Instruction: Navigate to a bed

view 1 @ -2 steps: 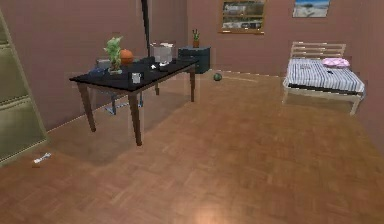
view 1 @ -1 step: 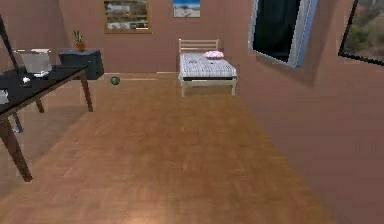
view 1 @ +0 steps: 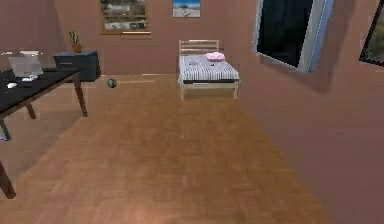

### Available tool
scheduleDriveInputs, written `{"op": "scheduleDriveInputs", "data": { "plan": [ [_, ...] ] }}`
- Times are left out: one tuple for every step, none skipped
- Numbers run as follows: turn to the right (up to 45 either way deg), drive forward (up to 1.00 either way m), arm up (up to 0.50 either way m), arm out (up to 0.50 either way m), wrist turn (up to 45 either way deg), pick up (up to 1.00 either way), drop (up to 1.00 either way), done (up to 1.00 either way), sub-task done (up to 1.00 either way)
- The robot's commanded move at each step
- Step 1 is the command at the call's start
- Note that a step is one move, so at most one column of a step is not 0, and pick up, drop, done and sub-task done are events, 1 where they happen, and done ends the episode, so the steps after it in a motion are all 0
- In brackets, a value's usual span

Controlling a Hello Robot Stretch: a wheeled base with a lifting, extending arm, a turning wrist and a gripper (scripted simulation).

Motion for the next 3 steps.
{"op": "scheduleDriveInputs", "data": {
  "plan": [
    [3.0, 0.0, 0.0, 0.0, 0.0, 0.0, 0.0, 0.0, 0.0],
    [0.0, 1.0, 0.0, 0.0, 0.0, 0.0, 0.0, 0.0, 0.0],
    [0.0, 1.0, 0.0, 0.0, 0.0, 0.0, 0.0, 0.0, 0.0]
  ]
}}
